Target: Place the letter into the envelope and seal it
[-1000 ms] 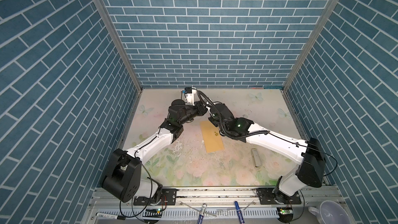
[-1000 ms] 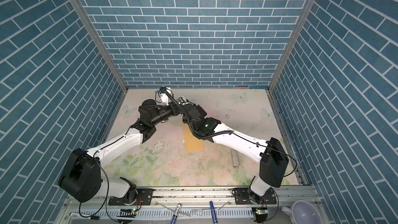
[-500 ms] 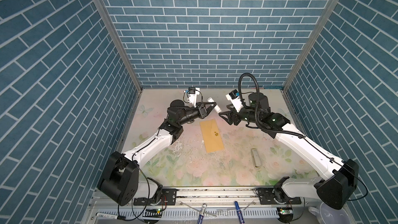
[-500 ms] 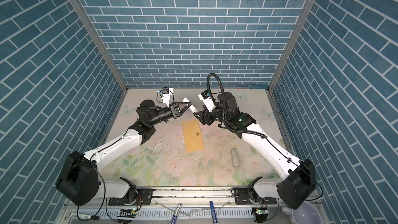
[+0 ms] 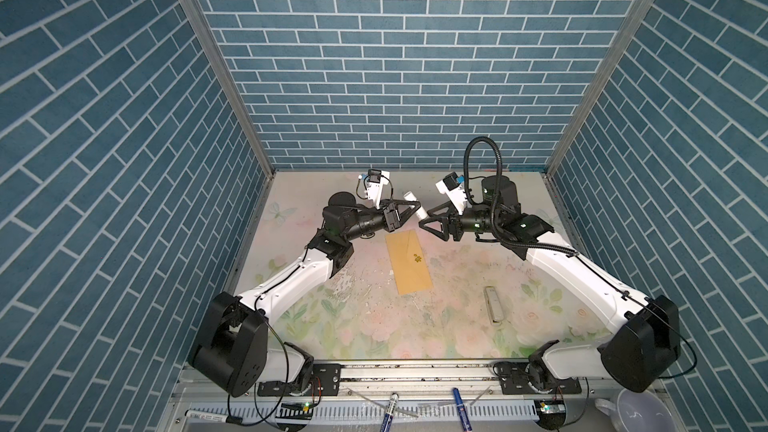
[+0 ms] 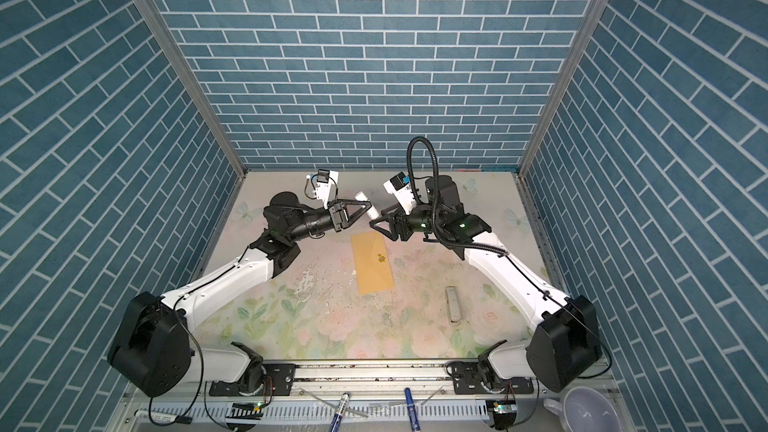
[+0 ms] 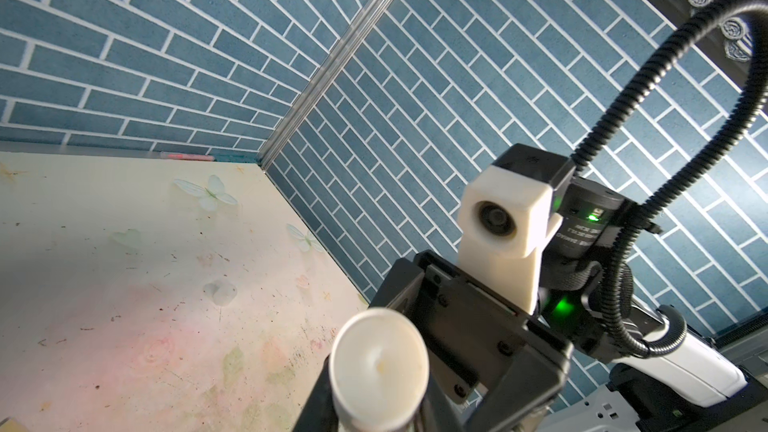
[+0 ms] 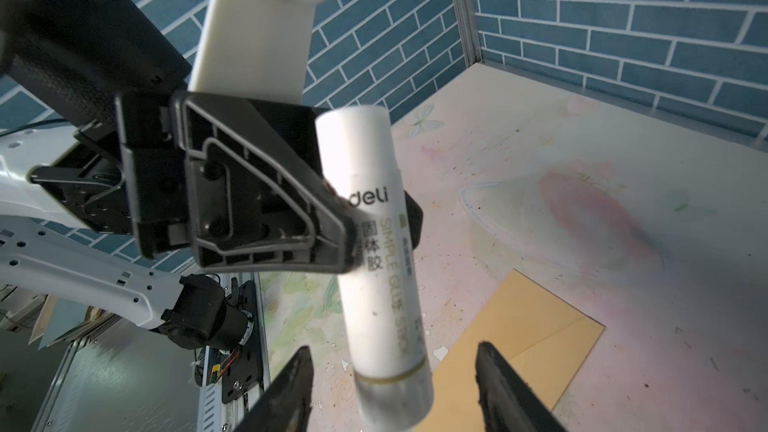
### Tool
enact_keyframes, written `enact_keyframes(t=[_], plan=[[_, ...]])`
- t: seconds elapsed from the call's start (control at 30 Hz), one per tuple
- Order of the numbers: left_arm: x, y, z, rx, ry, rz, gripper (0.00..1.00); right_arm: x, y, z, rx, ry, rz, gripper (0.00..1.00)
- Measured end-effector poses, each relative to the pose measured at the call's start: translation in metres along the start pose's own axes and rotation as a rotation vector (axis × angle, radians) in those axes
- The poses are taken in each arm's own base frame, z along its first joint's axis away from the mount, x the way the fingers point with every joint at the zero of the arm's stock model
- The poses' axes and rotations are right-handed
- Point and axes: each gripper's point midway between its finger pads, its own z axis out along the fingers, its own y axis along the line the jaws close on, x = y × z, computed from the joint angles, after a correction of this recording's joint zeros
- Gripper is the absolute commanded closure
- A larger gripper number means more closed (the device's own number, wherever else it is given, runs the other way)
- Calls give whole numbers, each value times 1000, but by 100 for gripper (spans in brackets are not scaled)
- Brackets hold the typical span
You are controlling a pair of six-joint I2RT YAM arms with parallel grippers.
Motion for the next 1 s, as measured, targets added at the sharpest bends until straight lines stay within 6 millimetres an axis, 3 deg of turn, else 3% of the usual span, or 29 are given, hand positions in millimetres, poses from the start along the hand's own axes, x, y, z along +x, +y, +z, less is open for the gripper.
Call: enact_keyframes(t=[0.33,0.57,0.63,0.83,1.0], plan=[[0,-3,0,12,10,1,100,-7,5,6,-65,-27,30,71],[-5,-8,1,23,3,-1,100,-12,11,6,-99,-43,14,98],[-6,-8,1,26,-2,-3,93,-14,12,6,-101,-50,16,100],[-11,-5,6,43,-25,-11,58,-16,9,8,-110,-96,49,100],[-13,-9,7,73,-47,-9,49,-21,10,9,-131,-133,87,100]])
